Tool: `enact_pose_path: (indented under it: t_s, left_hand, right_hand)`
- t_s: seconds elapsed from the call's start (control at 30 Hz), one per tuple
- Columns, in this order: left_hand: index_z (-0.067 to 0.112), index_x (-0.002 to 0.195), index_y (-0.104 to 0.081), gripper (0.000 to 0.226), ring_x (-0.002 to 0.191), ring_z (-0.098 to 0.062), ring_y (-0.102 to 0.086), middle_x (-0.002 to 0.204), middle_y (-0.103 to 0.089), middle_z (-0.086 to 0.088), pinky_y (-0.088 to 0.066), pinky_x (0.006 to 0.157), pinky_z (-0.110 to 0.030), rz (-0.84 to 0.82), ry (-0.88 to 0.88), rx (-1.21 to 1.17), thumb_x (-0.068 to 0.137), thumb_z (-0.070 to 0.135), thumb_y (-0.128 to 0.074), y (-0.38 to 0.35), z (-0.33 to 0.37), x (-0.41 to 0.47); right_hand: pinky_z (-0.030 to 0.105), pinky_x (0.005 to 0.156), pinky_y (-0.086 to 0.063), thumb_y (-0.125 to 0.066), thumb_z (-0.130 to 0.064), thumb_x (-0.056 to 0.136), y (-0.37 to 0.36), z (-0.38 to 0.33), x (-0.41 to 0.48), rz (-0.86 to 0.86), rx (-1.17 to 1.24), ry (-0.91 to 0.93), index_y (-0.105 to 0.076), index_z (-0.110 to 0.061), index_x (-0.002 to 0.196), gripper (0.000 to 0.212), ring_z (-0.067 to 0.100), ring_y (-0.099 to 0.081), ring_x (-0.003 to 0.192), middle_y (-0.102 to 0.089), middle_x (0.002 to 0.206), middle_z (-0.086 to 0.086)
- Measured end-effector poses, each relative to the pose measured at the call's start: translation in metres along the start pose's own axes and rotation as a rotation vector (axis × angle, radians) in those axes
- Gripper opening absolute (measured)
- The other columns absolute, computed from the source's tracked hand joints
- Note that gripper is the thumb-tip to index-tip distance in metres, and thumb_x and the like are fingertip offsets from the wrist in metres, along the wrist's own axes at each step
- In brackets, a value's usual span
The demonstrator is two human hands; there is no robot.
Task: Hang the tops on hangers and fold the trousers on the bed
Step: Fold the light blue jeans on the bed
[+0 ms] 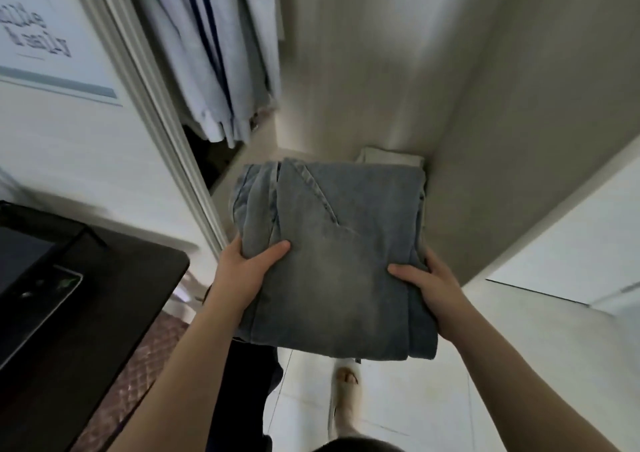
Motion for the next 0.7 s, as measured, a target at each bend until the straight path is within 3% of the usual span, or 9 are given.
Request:
enact_pose_path:
  t_s: [0.1, 0.2, 0.27, 0.43, 0.53, 0.6, 0.7]
  left_hand:
    - [0.032, 0.108, -0.072, 0.046, 0.082, 0.0, -0.072, 0.094, -0.077, 0.018, -0.054, 0.057, -0.012, -0.024, 0.015, 0.015, 0.067, 0.042, -0.091, -0.024, 0.0, 0.036]
    - [0.026, 0.106, -0.073, 0.039, 0.084, 0.0, -0.072, 0.094, -0.077, 0.015, -0.055, 0.061, -0.014, 0.019, 0.023, 0.056, 0.072, 0.035, -0.09, -0.035, 0.003, 0.07]
    - [0.024, 0.104, -0.073, 0.035, 0.083, 0.001, -0.072, 0.092, -0.078, 0.013, -0.055, 0.066, -0.018, 0.055, 0.034, 0.067, 0.074, 0.031, -0.089, -0.04, 0.002, 0.094]
    - [0.029, 0.091, -0.066, 0.028, 0.063, 0.014, -0.064, 0.081, -0.069, 0.02, -0.048, 0.049, -0.008, 0.098, 0.056, 0.084, 0.075, 0.023, -0.088, -0.06, -0.005, 0.15]
    - [0.032, 0.089, -0.067, 0.026, 0.074, 0.009, -0.066, 0.079, -0.07, 0.022, -0.051, 0.058, -0.012, 0.054, 0.1, 0.078, 0.075, 0.027, -0.088, -0.08, -0.014, 0.19]
    - [0.033, 0.092, -0.067, 0.026, 0.073, 0.01, -0.067, 0.078, -0.071, 0.025, -0.051, 0.056, -0.008, -0.013, 0.113, 0.078, 0.076, 0.027, -0.087, -0.101, -0.021, 0.219]
    - [0.035, 0.099, -0.066, 0.029, 0.076, 0.008, -0.068, 0.087, -0.071, 0.022, -0.053, 0.06, -0.011, -0.12, 0.142, 0.07, 0.078, 0.031, -0.086, -0.14, -0.034, 0.262]
  right_hand:
    - [0.031, 0.078, -0.059, -0.093, -0.038, 0.051, 0.012, -0.004, 0.038, 0.021, 0.011, -0.018, -0.065, -0.037, 0.117, 0.072, 0.014, -0.074, 0.097, -0.075, 0.11, -0.013]
    - [0.027, 0.075, -0.059, -0.092, -0.029, 0.06, 0.012, -0.008, 0.079, 0.013, 0.022, -0.02, -0.066, -0.04, 0.113, 0.06, 0.011, -0.074, 0.095, -0.075, 0.109, -0.014]
    - [0.033, 0.083, -0.058, -0.089, -0.023, 0.064, 0.01, -0.011, 0.108, 0.029, 0.022, -0.009, -0.066, -0.034, 0.119, 0.061, 0.013, -0.073, 0.1, -0.074, 0.114, -0.01]
    - [0.033, 0.083, -0.057, -0.086, -0.026, 0.061, 0.014, -0.014, 0.161, 0.124, -0.011, 0.011, -0.065, -0.036, 0.12, 0.064, 0.009, -0.071, 0.099, -0.074, 0.112, -0.016]
    - [0.038, 0.085, -0.058, -0.085, -0.03, 0.056, 0.024, -0.014, 0.186, 0.21, -0.001, 0.013, -0.067, -0.034, 0.119, 0.066, 0.013, -0.071, 0.102, -0.074, 0.11, -0.015]
    - [0.039, 0.086, -0.058, -0.086, -0.03, 0.055, 0.034, -0.014, 0.201, 0.276, 0.015, 0.015, -0.067, -0.036, 0.118, 0.065, 0.013, -0.071, 0.103, -0.074, 0.11, -0.014]
    - [0.028, 0.076, -0.059, -0.086, -0.029, 0.059, 0.052, -0.017, 0.224, 0.359, 0.017, 0.023, -0.068, -0.047, 0.11, 0.057, 0.007, -0.071, 0.098, -0.074, 0.109, -0.018]
Point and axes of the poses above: each hand's wrist, its own x-axis towards the middle knuckle, its own y-axis out of the back of the hand, z = x × y, the point moved 10 cm from there along x, towards the middle knuckle
